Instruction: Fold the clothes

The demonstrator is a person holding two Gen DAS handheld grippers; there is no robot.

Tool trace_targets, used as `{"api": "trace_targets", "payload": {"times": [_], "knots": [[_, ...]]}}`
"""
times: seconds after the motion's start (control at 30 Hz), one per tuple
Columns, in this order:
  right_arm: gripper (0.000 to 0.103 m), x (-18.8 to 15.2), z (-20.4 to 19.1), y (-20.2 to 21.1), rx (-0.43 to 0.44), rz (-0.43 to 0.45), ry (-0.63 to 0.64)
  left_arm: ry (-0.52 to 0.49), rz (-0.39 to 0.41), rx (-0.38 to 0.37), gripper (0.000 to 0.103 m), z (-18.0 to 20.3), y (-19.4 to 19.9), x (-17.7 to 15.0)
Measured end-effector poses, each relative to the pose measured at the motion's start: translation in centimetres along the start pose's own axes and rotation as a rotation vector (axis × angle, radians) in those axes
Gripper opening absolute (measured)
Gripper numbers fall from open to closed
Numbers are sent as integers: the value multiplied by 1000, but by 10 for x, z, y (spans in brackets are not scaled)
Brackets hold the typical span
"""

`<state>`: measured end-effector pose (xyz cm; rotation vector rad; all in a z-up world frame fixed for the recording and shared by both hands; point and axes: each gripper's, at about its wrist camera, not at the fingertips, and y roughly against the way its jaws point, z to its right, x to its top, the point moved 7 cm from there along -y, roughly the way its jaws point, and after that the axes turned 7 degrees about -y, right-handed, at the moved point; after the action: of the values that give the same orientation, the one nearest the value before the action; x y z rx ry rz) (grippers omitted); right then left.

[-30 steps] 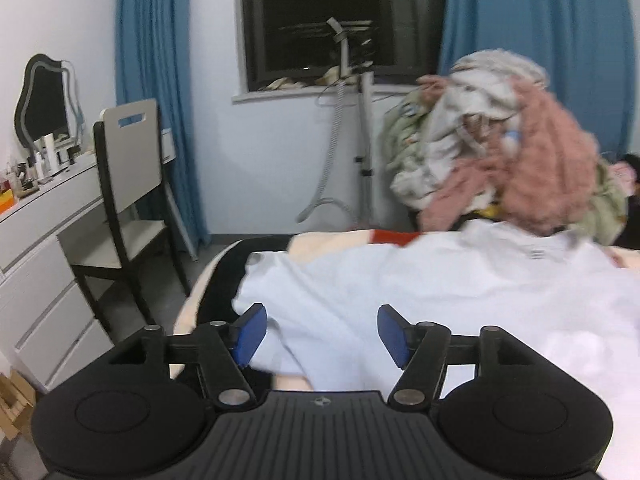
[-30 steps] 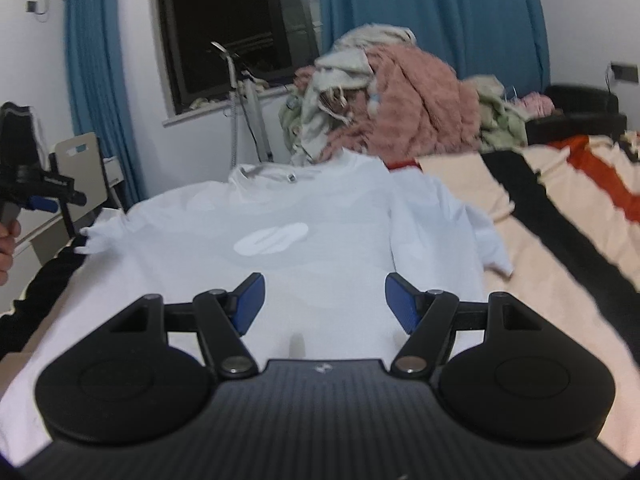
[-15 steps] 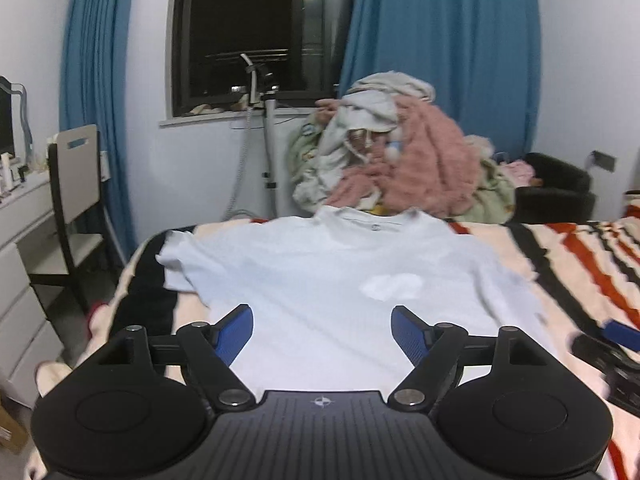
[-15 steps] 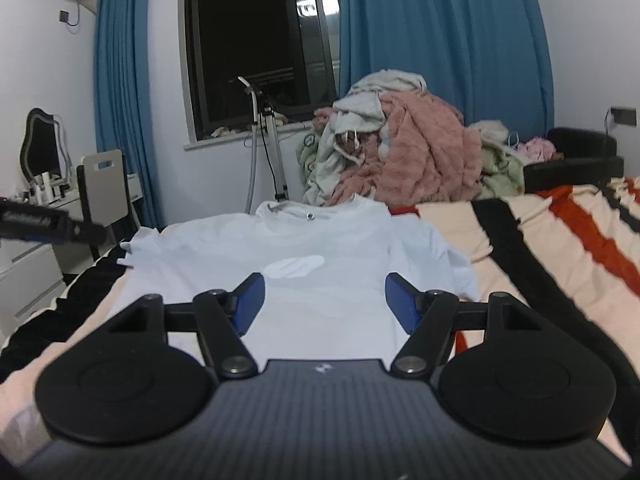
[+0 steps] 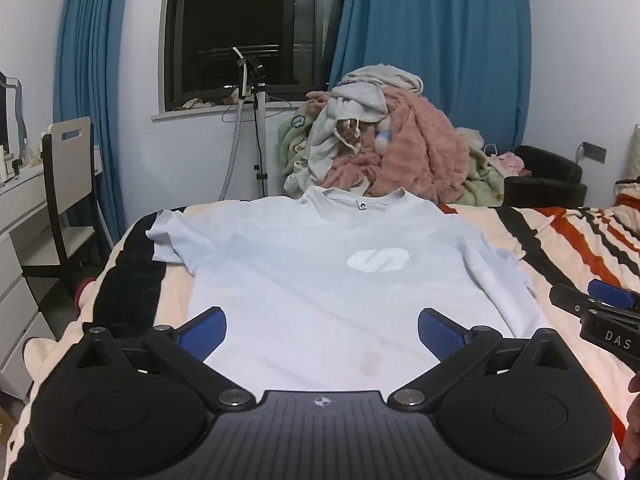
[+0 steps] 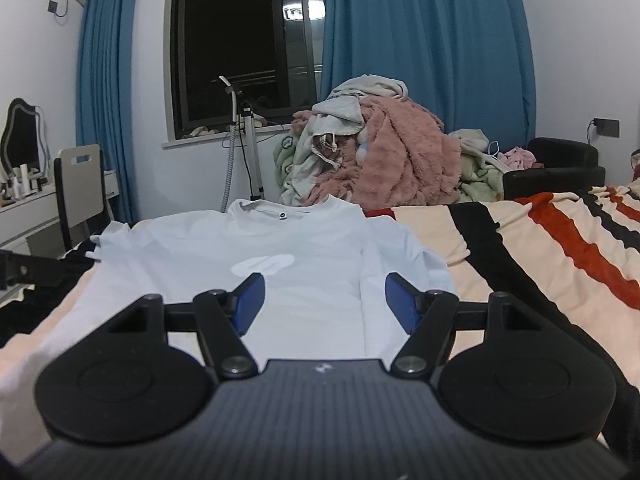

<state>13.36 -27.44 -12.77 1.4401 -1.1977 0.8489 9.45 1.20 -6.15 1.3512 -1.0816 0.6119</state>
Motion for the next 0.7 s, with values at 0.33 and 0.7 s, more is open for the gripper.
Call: {"api": "trace_targets", "payload": {"times": [0.33, 0.7], "knots": [[69, 4, 5, 1, -32, -15, -42, 18, -1, 15, 103, -12, 5, -2], [69, 0, 82, -49, -131, -110, -305, 59, -17, 37, 103, -14, 2, -3]]}}
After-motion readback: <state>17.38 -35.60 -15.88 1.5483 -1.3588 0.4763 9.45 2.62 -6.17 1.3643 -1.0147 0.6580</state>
